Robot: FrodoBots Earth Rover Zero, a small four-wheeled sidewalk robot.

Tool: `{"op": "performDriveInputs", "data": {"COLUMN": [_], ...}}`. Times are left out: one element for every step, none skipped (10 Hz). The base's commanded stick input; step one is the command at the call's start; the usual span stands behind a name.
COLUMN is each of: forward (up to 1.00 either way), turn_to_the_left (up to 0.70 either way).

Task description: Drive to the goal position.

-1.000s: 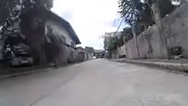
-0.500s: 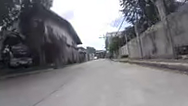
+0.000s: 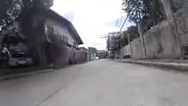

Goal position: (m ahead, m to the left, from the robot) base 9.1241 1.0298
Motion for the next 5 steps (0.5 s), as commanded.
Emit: {"op": "performDriveInputs", "data": {"forward": [0.70, 0.70, 0.70, 0.70, 0.70], "turn_to_the_left": [0.00, 0.00, 0.00, 0.00, 0.00]}}
